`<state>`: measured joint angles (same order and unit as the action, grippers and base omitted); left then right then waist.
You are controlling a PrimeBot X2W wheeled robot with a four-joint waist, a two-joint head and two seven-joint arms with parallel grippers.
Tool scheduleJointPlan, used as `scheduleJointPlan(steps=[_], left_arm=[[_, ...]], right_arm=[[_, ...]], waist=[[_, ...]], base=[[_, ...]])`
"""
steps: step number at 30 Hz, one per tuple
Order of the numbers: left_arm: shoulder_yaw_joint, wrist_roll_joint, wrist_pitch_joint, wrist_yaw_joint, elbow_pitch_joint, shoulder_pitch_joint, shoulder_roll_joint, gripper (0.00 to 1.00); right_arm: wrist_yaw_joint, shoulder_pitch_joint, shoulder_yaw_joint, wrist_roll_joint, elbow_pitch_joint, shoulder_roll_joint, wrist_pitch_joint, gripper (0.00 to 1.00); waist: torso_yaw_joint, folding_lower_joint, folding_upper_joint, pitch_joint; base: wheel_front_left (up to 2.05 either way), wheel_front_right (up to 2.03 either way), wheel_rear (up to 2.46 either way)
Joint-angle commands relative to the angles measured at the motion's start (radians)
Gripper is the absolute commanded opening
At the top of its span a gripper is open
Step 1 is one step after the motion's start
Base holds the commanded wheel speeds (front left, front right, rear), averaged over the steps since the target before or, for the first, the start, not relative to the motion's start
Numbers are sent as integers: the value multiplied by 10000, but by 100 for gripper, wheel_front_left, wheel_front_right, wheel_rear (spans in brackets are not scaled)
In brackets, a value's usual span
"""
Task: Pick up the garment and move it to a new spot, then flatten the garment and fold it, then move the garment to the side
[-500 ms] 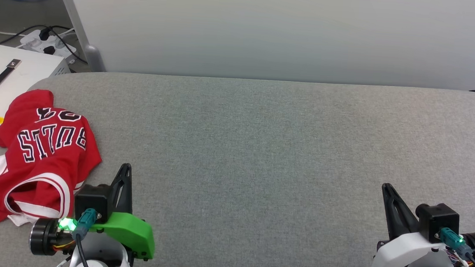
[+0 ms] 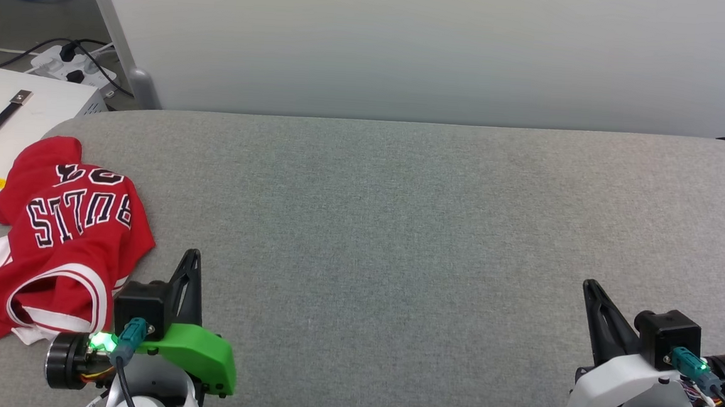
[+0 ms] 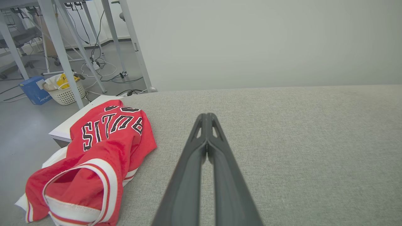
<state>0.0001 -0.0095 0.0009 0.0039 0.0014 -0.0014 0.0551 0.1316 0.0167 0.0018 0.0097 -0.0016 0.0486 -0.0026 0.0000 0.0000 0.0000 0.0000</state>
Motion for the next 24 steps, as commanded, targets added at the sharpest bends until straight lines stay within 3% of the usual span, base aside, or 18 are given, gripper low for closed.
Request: scheduleJointPlan(steps=[1, 24], left_arm=[[-1, 95, -9, -39, -14, 14, -49, 0], [-1, 95, -9, -39, -14, 14, -49, 0]], right_arm=[[-9, -167, -18, -97, 16, 16, 26, 0], [-9, -167, -18, -97, 16, 16, 26, 0]], waist=[[0, 0, 0, 0], [0, 0, 0, 0]], base=[[0, 0, 0], [0, 0, 0]])
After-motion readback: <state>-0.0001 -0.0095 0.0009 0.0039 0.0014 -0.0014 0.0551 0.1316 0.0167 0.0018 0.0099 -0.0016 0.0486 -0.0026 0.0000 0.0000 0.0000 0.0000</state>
